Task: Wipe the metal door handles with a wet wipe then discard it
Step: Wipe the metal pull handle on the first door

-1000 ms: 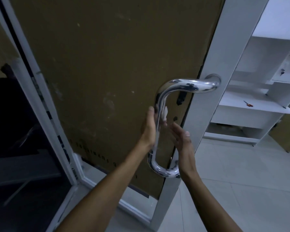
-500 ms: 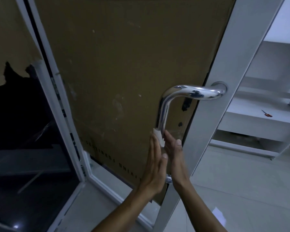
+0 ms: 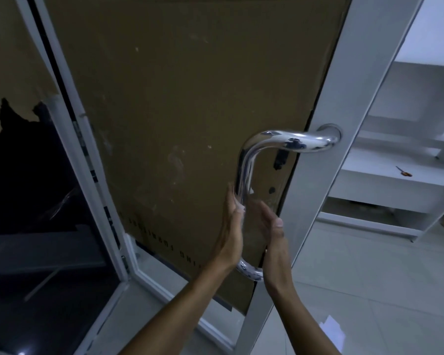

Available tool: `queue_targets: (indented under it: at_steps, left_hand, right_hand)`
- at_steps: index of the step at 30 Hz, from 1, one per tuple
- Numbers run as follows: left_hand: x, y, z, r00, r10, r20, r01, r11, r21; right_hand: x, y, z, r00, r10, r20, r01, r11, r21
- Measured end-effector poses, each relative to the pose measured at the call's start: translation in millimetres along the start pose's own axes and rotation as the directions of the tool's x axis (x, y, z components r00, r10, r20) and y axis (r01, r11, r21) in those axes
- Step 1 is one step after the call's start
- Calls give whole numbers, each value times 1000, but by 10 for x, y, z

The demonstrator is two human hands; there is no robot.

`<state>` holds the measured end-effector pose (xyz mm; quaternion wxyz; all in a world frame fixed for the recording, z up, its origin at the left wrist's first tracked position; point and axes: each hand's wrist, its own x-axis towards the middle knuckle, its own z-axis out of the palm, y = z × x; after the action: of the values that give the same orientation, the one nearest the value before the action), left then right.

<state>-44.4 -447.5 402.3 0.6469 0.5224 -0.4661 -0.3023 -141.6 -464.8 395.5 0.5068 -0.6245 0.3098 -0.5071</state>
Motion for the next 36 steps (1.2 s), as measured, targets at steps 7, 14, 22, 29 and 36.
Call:
queue_targets:
  at_steps: [7, 14, 22, 29, 36]
  left_hand:
    - [-273, -158, -123, 994, 78, 71, -87, 989, 120]
    - [-248, -29, -435, 996, 60, 70, -74, 972, 222]
    - [-208, 54, -637, 999, 22, 25, -23, 999, 32]
    - [-113, 183, -725, 994, 28, -102, -37, 995, -93]
    - [-46, 193, -731, 995, -63, -80, 51, 988, -145]
  right_hand:
    - [-379, 108, 228, 987, -113, -114, 106, 992, -65]
    - [-367, 215, 613, 993, -113, -19, 108, 976, -189]
    - [-16, 75, 839, 959, -275, -71, 203, 839, -504]
    - [381, -185, 790, 919, -388, -72, 284, 777, -562]
    - [476, -270, 562, 988, -149, -49, 140, 979, -151]
